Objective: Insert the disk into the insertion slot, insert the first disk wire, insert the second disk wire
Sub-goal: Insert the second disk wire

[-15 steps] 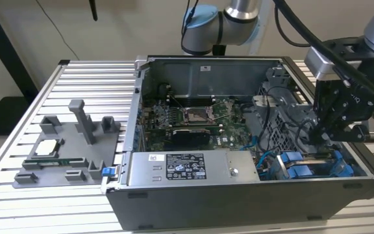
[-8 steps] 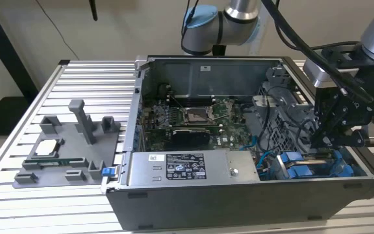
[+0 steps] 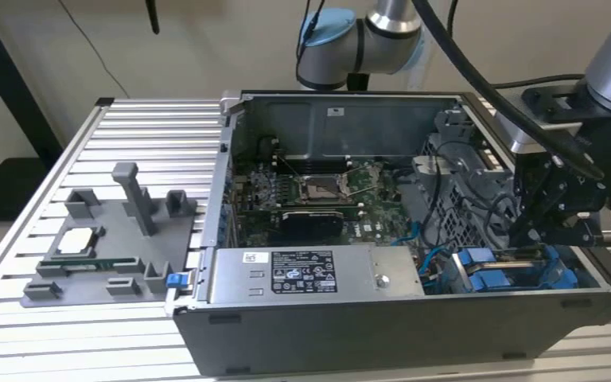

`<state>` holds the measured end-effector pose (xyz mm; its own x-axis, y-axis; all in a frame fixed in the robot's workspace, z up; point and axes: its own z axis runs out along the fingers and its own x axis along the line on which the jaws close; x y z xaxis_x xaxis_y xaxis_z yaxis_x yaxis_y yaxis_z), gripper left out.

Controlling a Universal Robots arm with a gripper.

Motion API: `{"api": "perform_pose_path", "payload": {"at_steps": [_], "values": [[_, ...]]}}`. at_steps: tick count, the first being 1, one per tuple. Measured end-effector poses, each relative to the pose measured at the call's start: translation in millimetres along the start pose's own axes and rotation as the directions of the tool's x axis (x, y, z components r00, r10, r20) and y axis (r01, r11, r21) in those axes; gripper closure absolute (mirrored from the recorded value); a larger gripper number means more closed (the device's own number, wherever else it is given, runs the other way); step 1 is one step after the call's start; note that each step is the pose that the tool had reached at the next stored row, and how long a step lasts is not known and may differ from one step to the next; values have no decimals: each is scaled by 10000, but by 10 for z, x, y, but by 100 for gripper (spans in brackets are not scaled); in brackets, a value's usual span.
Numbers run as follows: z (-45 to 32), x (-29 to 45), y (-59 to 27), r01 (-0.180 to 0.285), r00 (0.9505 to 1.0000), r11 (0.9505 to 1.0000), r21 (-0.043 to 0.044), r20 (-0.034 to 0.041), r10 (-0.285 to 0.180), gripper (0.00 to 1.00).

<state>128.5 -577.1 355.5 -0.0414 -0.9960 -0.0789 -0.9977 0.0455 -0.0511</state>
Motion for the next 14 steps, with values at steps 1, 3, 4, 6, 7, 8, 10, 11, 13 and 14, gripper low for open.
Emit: {"api": "perform_pose_path", "payload": {"at_steps": [1,3,4,6,7,8,10,11,13,14], "values": [[10,2,1,1,10000,10000,20,-10,-1,100],[28,3,2,4,10000,10000,62,-15,-4,100],[32,3,2,6,10000,10000,75,-16,-6,100],[33,4,2,6,10000,10000,79,-16,-6,100],[34,4,2,6,10000,10000,79,-16,-6,100],[35,4,2,6,10000,10000,79,-15,-6,100],[43,3,4,8,10000,9999,140,-7,-7,100],[48,3,4,13,10000,9998,193,-6,-13,100],[55,0,3,20,10000,9997,263,-4,-20,100],[58,-1,3,21,10000,9996,275,-7,-21,100]]}}
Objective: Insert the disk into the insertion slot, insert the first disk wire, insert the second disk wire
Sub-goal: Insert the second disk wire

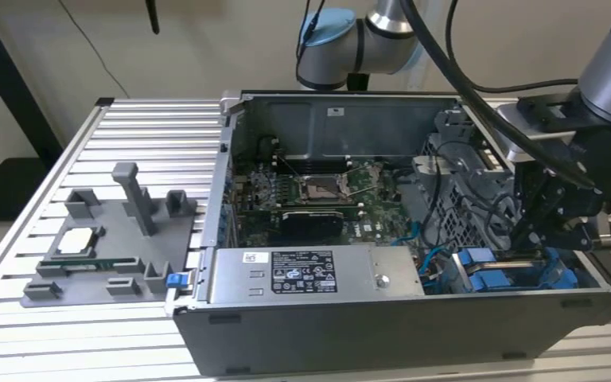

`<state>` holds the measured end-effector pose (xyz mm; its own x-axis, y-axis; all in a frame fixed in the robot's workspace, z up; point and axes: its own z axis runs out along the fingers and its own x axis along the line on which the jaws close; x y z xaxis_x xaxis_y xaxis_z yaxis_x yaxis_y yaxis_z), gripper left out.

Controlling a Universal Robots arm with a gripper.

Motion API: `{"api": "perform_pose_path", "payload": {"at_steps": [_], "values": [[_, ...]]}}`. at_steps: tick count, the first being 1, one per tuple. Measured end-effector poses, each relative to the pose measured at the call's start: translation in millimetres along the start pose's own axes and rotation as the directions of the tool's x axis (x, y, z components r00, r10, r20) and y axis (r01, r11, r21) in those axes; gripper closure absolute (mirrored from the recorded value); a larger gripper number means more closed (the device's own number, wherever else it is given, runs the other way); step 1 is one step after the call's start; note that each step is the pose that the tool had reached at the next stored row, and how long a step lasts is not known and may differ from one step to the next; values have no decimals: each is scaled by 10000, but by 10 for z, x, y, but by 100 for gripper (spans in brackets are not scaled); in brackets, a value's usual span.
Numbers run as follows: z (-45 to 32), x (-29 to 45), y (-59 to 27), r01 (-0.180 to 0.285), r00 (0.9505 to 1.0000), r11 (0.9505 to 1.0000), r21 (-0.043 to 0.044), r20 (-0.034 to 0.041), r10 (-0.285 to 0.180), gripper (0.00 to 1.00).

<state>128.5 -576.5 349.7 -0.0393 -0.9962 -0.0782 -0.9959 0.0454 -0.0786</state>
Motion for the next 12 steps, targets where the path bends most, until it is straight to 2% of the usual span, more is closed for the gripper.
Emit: {"api": "perform_pose_path", "payload": {"at_steps": [12], "values": [[50,-36,14,4,10000,10000,31,-24,-4,100]]}}
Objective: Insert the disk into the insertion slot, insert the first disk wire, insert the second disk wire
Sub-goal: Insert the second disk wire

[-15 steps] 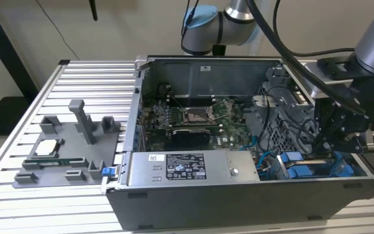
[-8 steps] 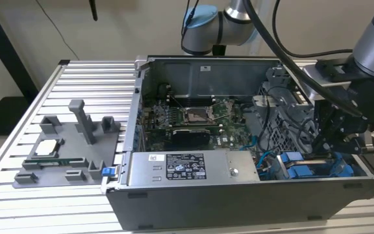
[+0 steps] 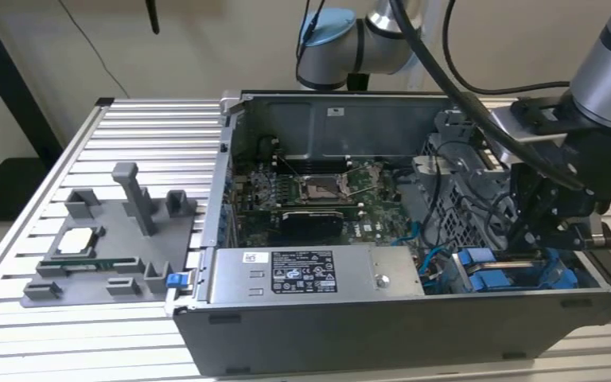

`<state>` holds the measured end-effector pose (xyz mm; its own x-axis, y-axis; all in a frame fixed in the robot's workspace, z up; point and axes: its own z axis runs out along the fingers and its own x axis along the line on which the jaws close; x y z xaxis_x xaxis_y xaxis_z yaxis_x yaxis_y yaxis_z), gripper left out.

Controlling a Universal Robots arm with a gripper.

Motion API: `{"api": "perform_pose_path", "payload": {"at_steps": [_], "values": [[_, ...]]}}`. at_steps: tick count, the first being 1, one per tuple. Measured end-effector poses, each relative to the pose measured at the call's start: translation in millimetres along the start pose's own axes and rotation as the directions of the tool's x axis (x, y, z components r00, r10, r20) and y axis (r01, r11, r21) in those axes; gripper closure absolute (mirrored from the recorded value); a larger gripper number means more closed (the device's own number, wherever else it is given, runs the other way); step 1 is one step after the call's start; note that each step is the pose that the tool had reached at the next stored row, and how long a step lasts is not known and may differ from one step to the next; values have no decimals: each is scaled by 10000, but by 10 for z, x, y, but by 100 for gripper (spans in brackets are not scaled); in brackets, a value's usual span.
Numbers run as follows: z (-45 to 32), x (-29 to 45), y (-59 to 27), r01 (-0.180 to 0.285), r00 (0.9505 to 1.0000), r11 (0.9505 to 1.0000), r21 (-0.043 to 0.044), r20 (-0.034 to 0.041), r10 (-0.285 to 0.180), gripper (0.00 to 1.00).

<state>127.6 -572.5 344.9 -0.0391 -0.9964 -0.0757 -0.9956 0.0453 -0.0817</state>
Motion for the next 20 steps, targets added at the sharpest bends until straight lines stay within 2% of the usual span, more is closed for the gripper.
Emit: {"api": "perform_pose_path", "payload": {"at_steps": [7,14,17,18,20], "values": [[15,-1,2,6,10000,10000,13,-63,-6,100],[74,4,12,12,9999,10000,17,-131,-12,100],[82,4,17,12,9999,10000,15,-126,-12,100],[84,4,17,10,9999,10000,15,-116,-10,0],[60,3,15,8,9999,10000,15,-111,-7,0]]}}
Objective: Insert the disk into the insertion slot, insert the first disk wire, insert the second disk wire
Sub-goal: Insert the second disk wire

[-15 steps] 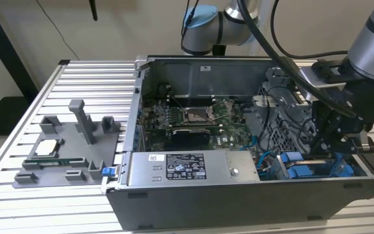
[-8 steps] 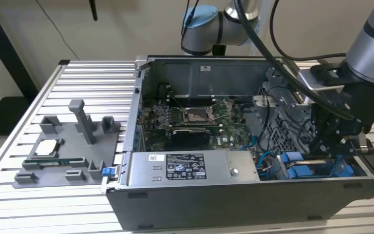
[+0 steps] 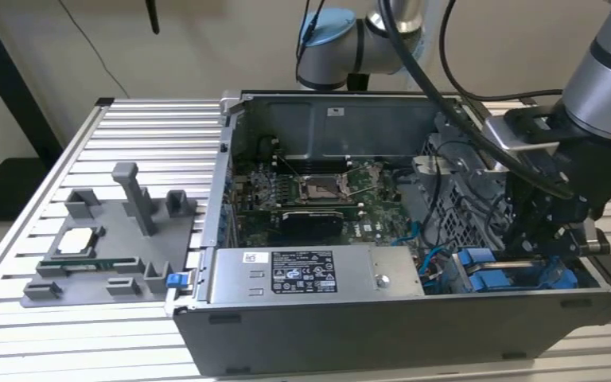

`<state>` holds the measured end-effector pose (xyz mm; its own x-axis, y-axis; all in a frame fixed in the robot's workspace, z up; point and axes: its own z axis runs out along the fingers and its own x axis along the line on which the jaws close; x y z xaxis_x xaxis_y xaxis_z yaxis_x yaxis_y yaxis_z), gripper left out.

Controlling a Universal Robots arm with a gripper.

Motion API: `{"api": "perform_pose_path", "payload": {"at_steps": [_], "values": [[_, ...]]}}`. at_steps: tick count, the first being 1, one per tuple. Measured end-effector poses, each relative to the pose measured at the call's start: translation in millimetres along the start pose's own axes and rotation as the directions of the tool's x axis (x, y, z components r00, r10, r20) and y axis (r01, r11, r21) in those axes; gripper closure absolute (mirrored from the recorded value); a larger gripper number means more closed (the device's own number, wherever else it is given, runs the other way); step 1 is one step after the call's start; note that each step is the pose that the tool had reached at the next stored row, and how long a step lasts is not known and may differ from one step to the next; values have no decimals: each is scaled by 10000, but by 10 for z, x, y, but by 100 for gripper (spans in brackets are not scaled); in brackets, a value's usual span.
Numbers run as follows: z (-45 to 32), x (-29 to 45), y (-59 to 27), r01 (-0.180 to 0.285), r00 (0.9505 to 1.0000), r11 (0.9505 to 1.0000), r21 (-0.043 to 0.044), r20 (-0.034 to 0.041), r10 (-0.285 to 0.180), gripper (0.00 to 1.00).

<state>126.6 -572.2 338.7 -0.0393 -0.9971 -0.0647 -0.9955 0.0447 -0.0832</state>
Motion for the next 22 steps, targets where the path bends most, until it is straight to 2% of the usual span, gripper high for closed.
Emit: {"api": "perform_pose_path", "payload": {"at_steps": [6,14,18,22], "values": [[-209,-13,-17,-11,10000,10000,-8,-13,11,0],[-420,-27,-35,-20,10000,10000,-22,-16,20,0],[-476,-31,-40,-20,10000,10000,-26,-15,20,0],[-477,-31,-39,-20,10000,10000,-26,-13,20,0]]}}
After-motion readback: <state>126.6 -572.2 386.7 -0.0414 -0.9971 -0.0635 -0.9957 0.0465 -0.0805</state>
